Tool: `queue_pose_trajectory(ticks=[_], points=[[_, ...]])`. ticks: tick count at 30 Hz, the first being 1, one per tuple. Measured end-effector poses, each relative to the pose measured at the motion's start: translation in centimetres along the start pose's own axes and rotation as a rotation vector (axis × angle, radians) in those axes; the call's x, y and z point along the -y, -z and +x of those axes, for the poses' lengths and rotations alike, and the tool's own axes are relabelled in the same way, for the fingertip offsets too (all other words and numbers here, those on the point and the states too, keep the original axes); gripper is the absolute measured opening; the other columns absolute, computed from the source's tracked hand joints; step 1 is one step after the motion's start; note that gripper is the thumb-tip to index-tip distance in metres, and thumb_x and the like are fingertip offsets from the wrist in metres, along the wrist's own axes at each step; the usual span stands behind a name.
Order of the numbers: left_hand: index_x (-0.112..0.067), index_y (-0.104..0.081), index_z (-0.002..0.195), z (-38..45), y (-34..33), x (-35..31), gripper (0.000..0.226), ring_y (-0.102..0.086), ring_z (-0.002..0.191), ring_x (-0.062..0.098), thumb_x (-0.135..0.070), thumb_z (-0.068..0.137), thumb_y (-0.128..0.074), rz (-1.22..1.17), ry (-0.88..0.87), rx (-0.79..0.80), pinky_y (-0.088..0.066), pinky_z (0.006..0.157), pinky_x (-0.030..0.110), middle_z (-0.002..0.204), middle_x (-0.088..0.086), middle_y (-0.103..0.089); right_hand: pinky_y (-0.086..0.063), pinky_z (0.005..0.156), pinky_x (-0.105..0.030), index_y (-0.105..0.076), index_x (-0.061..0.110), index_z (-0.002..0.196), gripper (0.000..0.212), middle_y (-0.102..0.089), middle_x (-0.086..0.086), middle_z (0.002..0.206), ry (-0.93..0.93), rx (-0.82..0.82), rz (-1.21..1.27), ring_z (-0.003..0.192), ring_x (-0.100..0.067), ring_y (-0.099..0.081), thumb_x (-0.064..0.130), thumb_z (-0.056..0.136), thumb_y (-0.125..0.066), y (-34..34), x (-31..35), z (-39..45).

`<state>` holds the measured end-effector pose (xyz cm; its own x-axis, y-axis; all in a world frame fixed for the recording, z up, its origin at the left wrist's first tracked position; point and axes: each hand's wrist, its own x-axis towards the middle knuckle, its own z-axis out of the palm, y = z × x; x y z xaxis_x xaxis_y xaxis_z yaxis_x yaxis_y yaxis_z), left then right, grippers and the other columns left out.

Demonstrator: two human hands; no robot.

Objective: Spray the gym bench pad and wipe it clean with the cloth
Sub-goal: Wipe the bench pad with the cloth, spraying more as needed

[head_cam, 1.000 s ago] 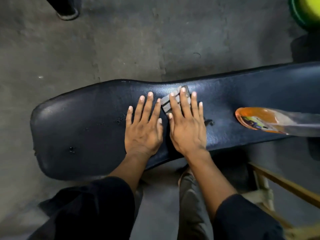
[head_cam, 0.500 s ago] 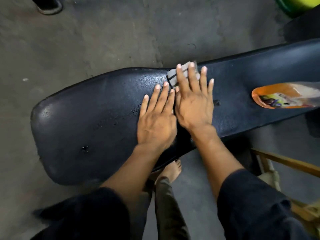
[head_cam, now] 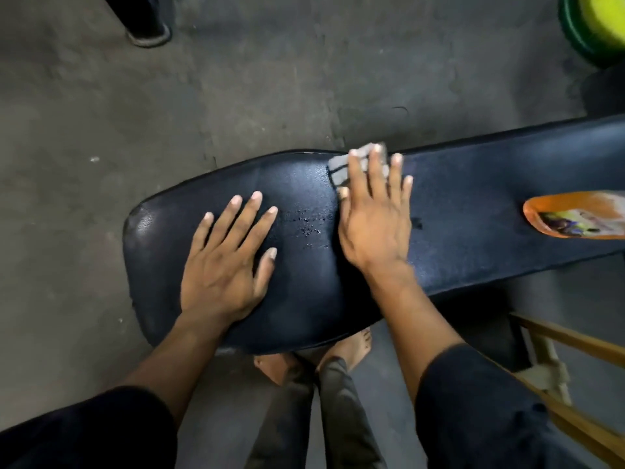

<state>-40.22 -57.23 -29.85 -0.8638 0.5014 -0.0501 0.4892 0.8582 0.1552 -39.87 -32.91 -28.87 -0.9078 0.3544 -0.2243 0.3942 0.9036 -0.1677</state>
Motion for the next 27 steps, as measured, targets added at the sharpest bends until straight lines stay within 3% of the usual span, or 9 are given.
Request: queue_pose_trajectory(ticks=[5,11,16,21,27], points=[[-0.031,-0.031,0.17,-0.1,0.5,0.0,0.065,-0.017,0.168,0.019,-0.048,0.108,-0.043,-0.011,0.003,0.017,-0.018,0.135,0.052,0.181,-0.006,-0.019,-0.014,0.133,-0.056,-0.016,0.027,0.172,0.062,-0.004,-0.006,0.181,0.213,0.048,0.023,0.167,-0.037,-0.003,0.04,0.113,-0.033,-1.6,4.0,-6.0],[-0.034,-0.03,0.17,0.2,0.5,0.0,0.065,-0.019,0.168,0.019,-0.05,0.108,-0.041,0.005,0.01,0.005,-0.017,0.135,0.051,0.181,-0.007,-0.019,-0.012,0.134,-0.056,-0.015,0.029,0.172,0.062,-0.003,-0.003,0.181,0.134,0.087,-0.02,0.167,-0.033,-0.004,0.043,0.113,-0.028,-0.7,0.1,-6.3],[-0.034,-0.029,0.17,0.1,0.2,0.1,0.065,-0.017,0.168,0.018,-0.051,0.108,-0.039,0.003,0.006,0.0,-0.015,0.135,0.05,0.181,-0.008,-0.018,-0.009,0.133,-0.059,-0.017,0.028,0.172,0.062,-0.005,-0.004,0.181,0.049,0.021,0.015,0.166,-0.038,-0.004,0.042,0.112,-0.027,-0.9,3.7,-0.3],[-0.03,-0.036,0.168,0.1,0.4,0.5,0.066,-0.018,0.168,0.02,-0.042,0.103,-0.043,-0.013,-0.011,0.016,-0.017,0.134,0.051,0.181,-0.007,-0.019,-0.014,0.133,-0.057,-0.016,0.03,0.171,0.062,-0.004,-0.001,0.181,0.21,0.054,0.023,0.167,-0.036,-0.003,0.042,0.113,-0.03,-2.2,4.9,-5.9],[-0.033,-0.028,0.17,0.3,0.7,0.4,0.075,-0.018,0.167,0.02,-0.039,0.098,-0.048,-0.048,-0.001,0.047,-0.016,0.134,0.051,0.182,-0.008,-0.017,-0.012,0.134,-0.053,-0.013,0.03,0.172,0.061,0.0,0.003,0.181,0.022,0.117,0.016,0.168,-0.027,-0.001,0.042,0.114,-0.03,-0.8,2.2,-8.7]])
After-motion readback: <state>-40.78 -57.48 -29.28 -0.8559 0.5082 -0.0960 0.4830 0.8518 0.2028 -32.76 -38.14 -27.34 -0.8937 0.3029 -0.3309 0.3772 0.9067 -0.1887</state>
